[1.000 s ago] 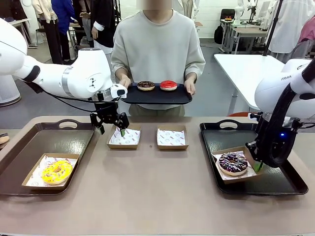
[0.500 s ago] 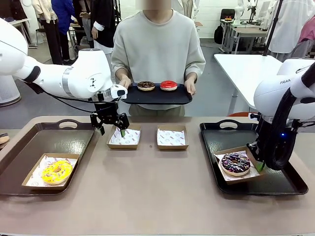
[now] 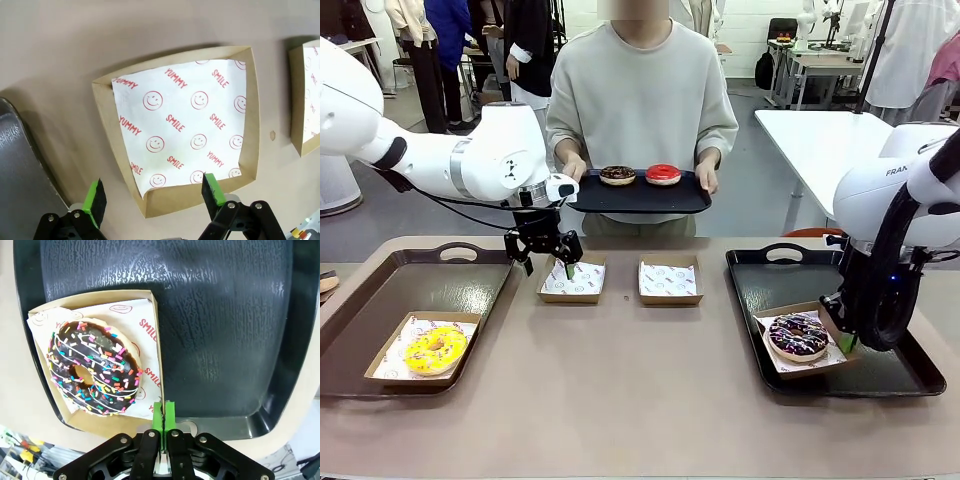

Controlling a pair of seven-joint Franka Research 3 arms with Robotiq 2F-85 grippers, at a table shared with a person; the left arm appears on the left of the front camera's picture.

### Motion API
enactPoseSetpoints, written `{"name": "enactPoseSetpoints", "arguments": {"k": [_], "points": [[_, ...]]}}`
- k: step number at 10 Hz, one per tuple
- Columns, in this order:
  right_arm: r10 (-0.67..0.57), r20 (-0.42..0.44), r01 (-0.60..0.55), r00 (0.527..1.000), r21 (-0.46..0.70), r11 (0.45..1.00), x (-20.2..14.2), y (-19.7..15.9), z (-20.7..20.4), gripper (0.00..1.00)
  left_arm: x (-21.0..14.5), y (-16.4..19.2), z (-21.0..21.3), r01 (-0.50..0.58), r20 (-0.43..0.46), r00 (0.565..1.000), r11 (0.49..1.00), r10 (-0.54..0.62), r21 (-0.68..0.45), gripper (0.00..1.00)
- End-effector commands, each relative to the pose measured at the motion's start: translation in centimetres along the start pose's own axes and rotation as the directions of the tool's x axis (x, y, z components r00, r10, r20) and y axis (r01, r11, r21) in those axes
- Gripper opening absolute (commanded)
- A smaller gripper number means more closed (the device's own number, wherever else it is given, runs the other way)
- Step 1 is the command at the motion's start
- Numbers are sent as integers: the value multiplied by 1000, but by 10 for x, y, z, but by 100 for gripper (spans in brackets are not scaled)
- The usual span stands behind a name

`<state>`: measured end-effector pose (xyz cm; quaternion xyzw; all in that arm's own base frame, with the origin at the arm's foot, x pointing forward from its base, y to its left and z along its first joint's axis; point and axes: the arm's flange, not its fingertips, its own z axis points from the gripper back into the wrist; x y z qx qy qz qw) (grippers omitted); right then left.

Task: Individually package the donuts and arrange them on the tray.
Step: Place the picked Paper togo box on the Handle tray while simultaneously picking up another Paper togo box from the table with the other hand.

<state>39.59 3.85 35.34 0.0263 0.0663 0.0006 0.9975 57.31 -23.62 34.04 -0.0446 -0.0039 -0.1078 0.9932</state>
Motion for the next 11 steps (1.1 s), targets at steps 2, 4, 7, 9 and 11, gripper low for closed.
{"name": "enactPoseSetpoints", "arguments": {"k": [2, 4, 7, 9, 11], "points": [[-16, 11, 16, 1000, -7, 1000, -4, 6, -4, 1, 12, 6, -3, -83, 26, 996, 995, 81, 54, 100], [-21, 9, 21, 1000, -4, 1000, -3, 6, -5, 1, 15, 9, -5, -94, 26, 995, 994, 93, 49, 100], [-2, -3, 2, 1000, 2, 1000, -2, 7, -6, 61, 16, 9, -4, -102, 28, 994, 994, 101, 34, 41], [-1, -10, 1, 1000, 6, 1000, -1, 7, -6, 100, 18, 10, -3, -111, 20, 994, 993, 110, 36, 0], [0, -15, 0, 1000, 9, 1000, 0, 7, -6, 100, 19, 11, -3, -115, 17, 993, 993, 114, 41, 0]]}}
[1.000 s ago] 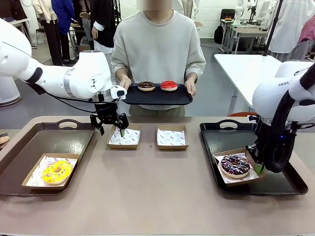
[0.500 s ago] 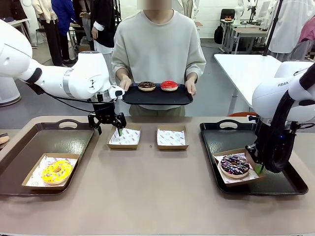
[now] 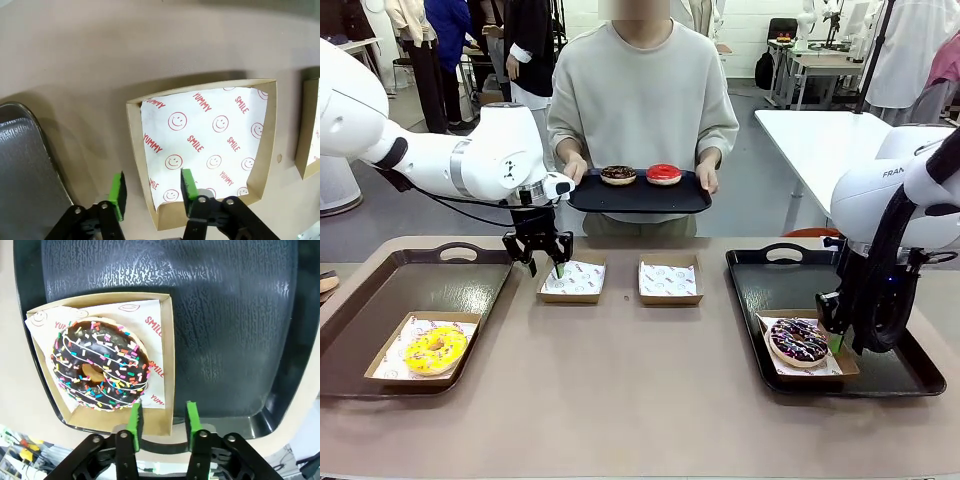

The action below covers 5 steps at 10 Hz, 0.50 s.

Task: Individually package the donuts and arrange them on the tray.
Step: Place the picked Paper togo box on the Handle tray while simultaneously picking up another Paper togo box from the table with the other hand.

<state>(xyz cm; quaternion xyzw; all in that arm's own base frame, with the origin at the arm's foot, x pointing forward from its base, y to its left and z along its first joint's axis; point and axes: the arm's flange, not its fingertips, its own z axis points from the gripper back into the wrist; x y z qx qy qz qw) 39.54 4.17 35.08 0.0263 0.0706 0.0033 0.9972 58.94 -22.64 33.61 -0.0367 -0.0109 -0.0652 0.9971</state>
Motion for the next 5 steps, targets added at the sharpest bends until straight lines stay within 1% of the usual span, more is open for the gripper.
{"name": "enactPoseSetpoints", "arguments": {"k": [1, 5], "points": [[-6, -8, 6, 1000, 12, 1000, 0, 3, -4, 100, 7, -3, -2, -28, -7, 1000, 999, 29, 24, 0], [-1, -14, 1, 1000, 32, 1000, 2, 1, -2, 100, 11, 0, -5, -36, -26, 999, 999, 37, 27, 0]]}}
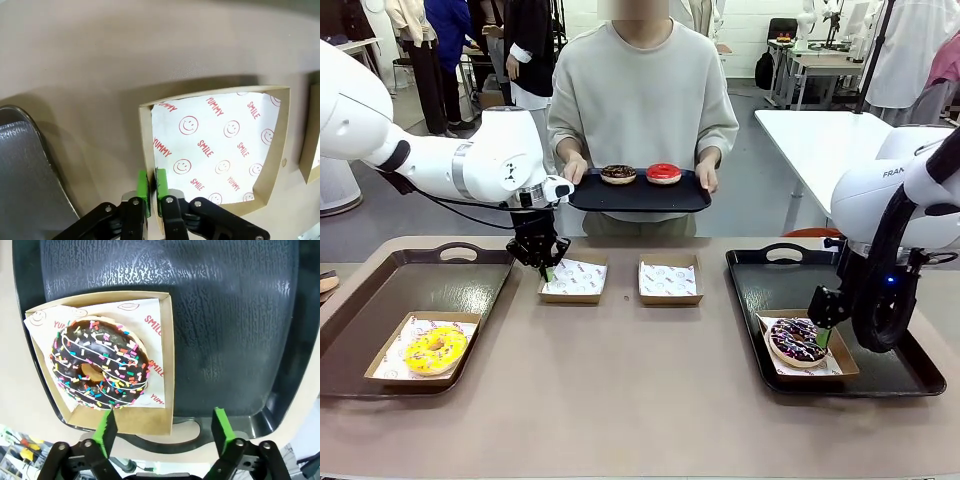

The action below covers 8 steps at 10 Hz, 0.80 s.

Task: Individually package the donuts and arrange them on the tray.
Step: Place the picked Paper togo box on the Handle tray while simultaneously picking up another Paper togo box from the table with the other hand.

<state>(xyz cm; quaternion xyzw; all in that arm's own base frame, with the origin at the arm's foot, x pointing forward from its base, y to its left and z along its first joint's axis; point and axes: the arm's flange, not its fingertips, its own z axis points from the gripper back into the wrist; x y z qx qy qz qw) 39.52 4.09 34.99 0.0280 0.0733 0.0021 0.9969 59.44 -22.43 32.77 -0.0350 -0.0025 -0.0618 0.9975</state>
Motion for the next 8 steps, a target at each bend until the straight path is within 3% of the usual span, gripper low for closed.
{"name": "enactPoseSetpoints", "arguments": {"k": [1, 4, 5, 6, 8], "points": [[2, -7, -2, 1000, 35, 999, 2, 0, 0, 100, 7, -4, 4, -32, -10, 999, 999, 32, 24, 0], [25, 24, -27, 999, 85, 996, -10, -10, 16, 100, 4, -5, 10, -46, -30, 998, 999, 46, 3, 0], [94, -34, -89, 995, 141, 986, -20, -22, 31, 100, 3, -7, 20, -22, -51, 999, 1000, 21, -20, 0], [166, -55, -142, 985, 301, 943, -37, -51, 60, 100, -3, -9, 43, 3, -51, 999, 1000, -5, -30, 0], [227, -6, -190, 974, 525, 830, -61, -111, 104, 100, -5, -8, 91, -14, -24, 1000, 998, 13, -56, 0]]}}
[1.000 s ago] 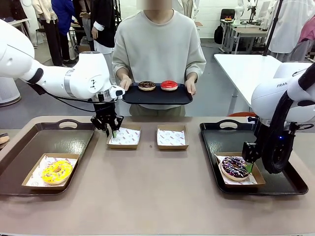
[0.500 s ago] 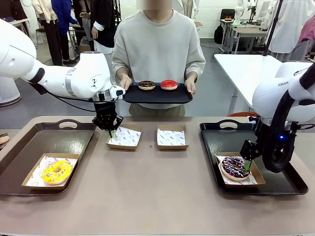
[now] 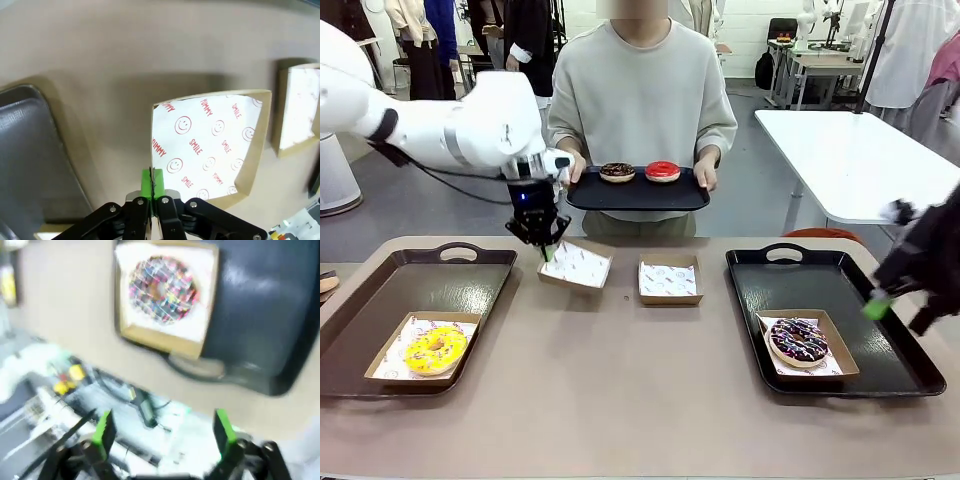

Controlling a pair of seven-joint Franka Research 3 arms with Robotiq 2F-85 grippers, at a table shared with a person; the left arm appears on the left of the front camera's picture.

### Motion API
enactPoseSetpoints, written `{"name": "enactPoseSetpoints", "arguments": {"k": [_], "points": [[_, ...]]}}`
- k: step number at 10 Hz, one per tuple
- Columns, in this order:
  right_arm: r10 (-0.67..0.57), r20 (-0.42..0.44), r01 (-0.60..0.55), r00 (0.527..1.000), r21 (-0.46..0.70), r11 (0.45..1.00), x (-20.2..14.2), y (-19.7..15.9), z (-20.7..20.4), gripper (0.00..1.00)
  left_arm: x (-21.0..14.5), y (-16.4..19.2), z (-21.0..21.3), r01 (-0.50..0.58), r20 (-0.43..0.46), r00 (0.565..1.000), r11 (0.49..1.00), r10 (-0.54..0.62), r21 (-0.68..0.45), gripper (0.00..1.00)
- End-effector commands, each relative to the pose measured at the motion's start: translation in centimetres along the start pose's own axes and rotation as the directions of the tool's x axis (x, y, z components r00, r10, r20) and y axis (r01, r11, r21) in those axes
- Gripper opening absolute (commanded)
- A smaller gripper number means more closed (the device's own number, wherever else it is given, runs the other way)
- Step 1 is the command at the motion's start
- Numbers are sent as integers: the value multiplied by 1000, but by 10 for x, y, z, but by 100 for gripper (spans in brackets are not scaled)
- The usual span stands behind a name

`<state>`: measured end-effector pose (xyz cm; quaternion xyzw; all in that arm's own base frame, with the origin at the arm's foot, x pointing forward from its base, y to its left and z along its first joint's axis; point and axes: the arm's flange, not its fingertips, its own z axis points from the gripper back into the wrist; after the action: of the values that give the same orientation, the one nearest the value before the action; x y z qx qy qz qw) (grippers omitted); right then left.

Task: Individually package the donuts and arrange them on the tray.
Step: Place the picked Paper togo box on the Handle tray while simultaneously picking up another Paper togo box from the table with the other hand.

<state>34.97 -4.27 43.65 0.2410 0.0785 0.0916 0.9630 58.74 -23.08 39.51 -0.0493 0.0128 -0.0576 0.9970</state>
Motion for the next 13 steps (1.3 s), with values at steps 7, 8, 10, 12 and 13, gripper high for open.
{"name": "enactPoseSetpoints", "arguments": {"k": [7, 8, 10, 12, 13], "points": [[107, 187, -209, 977, 703, 680, -52, -156, 104, 100, 15, -17, 120, -47, 100, 994, 999, 48, -14, 0], [-32, 228, -153, 973, 744, 651, -48, -173, 100, 100, 19, -21, 122, -62, 108, 992, 998, 63, -13, 0], [-220, 251, -64, 943, 783, 619, -49, -200, 88, 100, 23, -28, 123, -64, 116, 991, 998, 64, -3, 0], [-343, 222, 30, 913, 802, 597, -54, -225, 75, 100, 13, -16, 120, -33, 115, 993, 999, 37, -35, 0], [-342, 214, 36, 915, 801, 597, -58, -232, 71, 100, 13, -16, 120, -33, 115, 993, 999, 37, -35, 0]]}}
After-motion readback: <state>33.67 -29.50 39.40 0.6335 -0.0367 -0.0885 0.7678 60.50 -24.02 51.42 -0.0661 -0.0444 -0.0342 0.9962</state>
